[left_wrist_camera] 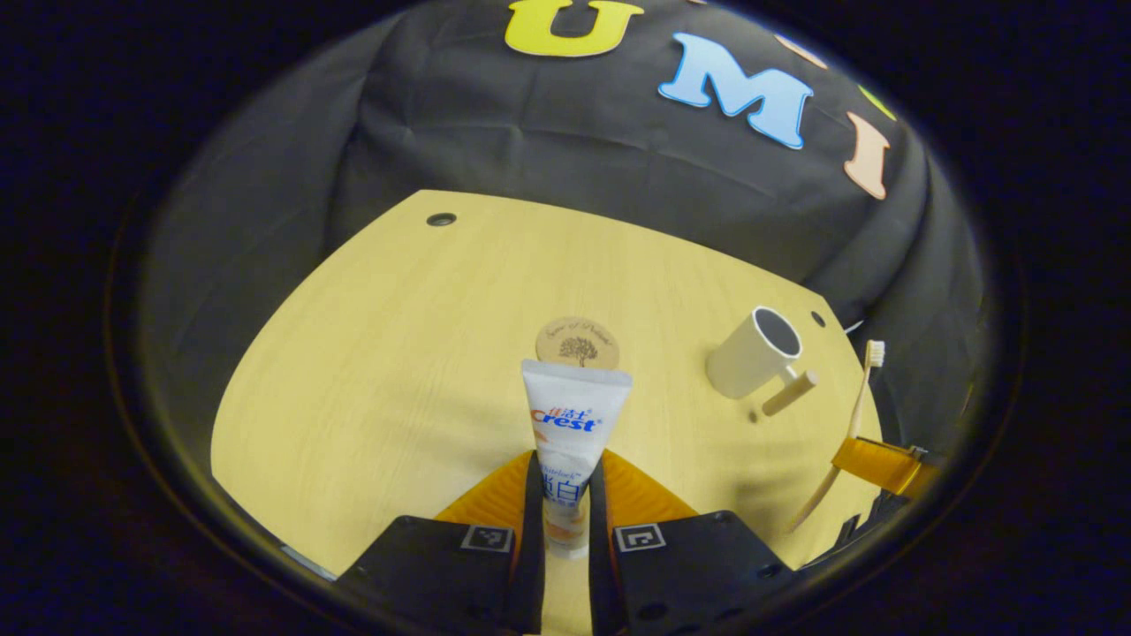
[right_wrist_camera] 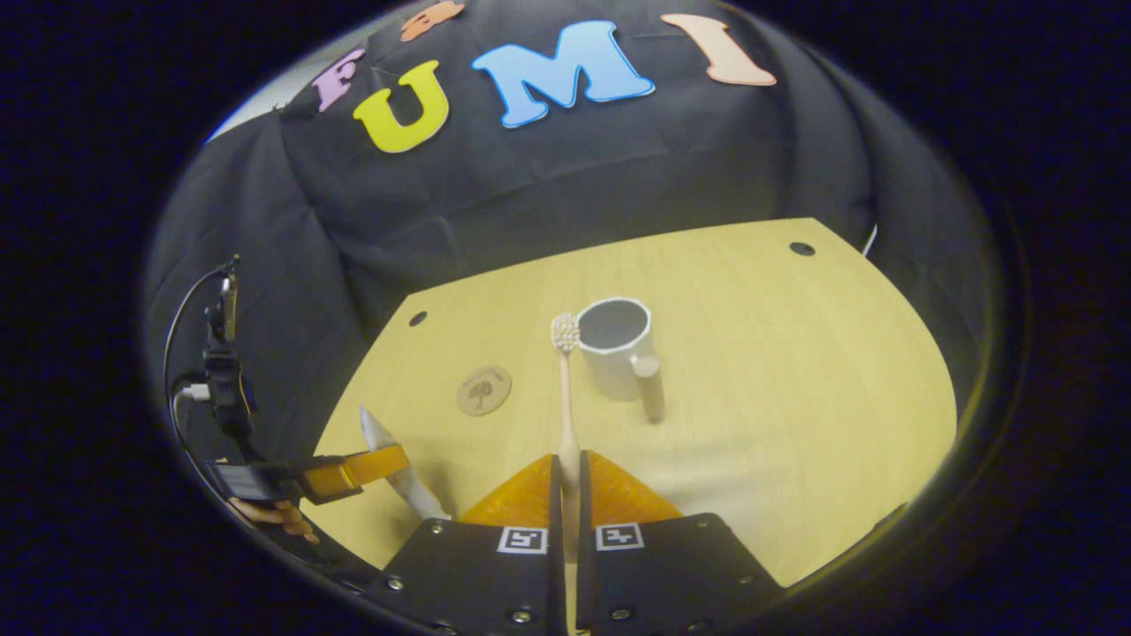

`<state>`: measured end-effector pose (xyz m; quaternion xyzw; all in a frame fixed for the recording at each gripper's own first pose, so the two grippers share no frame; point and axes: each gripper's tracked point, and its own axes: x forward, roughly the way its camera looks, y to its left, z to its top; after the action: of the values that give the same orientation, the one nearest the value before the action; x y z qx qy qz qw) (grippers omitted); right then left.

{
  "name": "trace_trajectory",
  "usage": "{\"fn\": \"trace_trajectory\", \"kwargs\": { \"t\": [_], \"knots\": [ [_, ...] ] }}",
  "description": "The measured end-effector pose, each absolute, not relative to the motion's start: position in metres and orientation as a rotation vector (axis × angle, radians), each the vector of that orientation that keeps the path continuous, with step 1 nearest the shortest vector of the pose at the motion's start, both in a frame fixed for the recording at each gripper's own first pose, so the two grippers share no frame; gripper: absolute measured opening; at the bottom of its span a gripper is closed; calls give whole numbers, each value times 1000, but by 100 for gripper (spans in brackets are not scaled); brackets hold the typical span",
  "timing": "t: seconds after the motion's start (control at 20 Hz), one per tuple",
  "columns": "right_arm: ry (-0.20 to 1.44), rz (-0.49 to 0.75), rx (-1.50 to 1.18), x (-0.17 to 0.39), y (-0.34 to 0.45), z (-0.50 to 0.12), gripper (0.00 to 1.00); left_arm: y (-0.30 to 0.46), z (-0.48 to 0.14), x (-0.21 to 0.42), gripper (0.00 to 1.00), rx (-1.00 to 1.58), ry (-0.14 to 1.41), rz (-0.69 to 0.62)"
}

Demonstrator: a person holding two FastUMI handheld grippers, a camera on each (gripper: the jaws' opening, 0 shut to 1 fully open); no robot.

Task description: Put the toothbrush and toothpaste on the desktop into the cup, then pick up the cup and place it on the coaster on the desktop.

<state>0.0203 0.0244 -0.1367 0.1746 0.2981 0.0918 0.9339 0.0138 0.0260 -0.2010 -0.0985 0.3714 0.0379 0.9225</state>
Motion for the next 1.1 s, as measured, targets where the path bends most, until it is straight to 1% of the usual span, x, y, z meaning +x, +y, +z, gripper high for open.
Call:
{"fn": "trace_trajectory", "kwargs": {
  "t": [0.2, 0.3, 0.35, 0.4, 0.6, 0.65, 0.8, 1.0, 1.05, 1.1],
  "knots": [
    [479, 179, 356, 61, 9, -103, 5, 14, -175, 38, 27, -237, 669, 76],
    [422, 188, 346, 81, 3, -89, 5, 9, -163, 47, 29, -241, 628, 79],
    [395, 198, 336, 88, 2, -85, 5, 6, -158, 51, 27, -240, 609, 78],
    [363, 204, 324, 96, -1, -79, 5, 2, -154, 55, 26, -236, 593, 73],
    [255, 221, 272, 133, -9, -61, 5, -4, -144, 64, 27, -228, 548, 87],
    [242, 230, 266, 141, -9, -59, 5, -3, -142, 65, 26, -232, 538, 93],
    [201, 245, 254, 163, -9, -57, 5, -1, -135, 66, 27, -245, 504, 112],
    [195, 247, 220, 185, -9, -69, 5, 2, -125, 67, 27, -239, 450, 127],
    [198, 249, 214, 188, -9, -73, 0, 1, -122, 68, 28, -243, 436, 124],
    [203, 252, 205, 192, -9, -77, 5, -1, -119, 70, 27, -247, 423, 126]
  ]
}}
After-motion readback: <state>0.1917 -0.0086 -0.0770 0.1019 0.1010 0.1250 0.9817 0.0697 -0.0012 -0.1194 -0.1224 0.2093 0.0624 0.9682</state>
